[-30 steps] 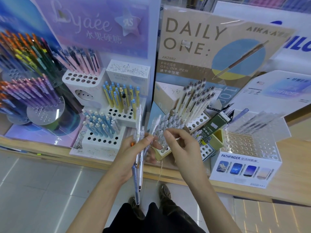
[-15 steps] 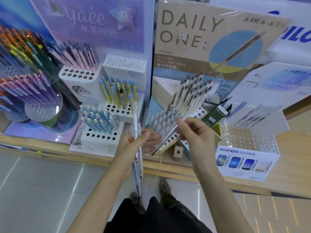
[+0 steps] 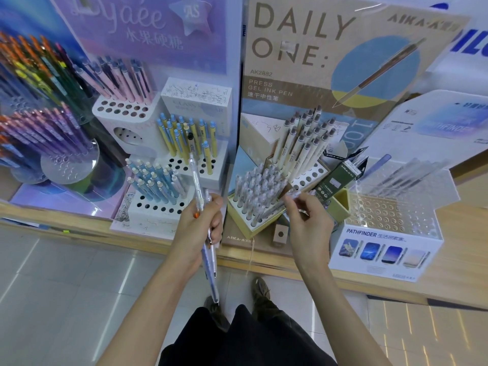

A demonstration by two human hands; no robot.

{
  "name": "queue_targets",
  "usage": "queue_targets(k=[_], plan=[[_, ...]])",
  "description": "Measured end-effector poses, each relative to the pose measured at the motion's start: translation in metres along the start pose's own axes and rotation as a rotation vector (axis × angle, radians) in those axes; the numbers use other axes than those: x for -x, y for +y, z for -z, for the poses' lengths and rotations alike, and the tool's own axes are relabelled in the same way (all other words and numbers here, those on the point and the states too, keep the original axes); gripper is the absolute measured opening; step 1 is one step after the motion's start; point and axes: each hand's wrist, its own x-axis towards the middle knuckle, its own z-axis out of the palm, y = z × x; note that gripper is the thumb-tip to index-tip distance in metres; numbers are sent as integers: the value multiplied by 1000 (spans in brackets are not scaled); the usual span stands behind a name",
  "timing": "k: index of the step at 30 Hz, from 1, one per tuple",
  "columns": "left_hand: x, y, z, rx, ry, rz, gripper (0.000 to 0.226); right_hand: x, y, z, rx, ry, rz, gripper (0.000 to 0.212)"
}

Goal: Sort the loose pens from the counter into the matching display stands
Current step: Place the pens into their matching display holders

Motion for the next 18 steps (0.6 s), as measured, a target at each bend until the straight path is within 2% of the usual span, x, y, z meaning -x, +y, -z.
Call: queue_targets(k=[5,8,13,16,18], plan=[[0,1,-2,70,-40,44,8,3,7,-6,54,-68,3,14],[0,2,-2,59,-75,31,25,6,10,-13,131,-150,29,17],[1,5,2,-52,-104,-40,29,0,11,-17,189,-153,62,16],[2,5,1,-81,-68,-53,47,-2,10,-14,224,-175,99,17],[3,5,-1,-62,-61,-59,49,0,8,-13,257,-162,162,16]])
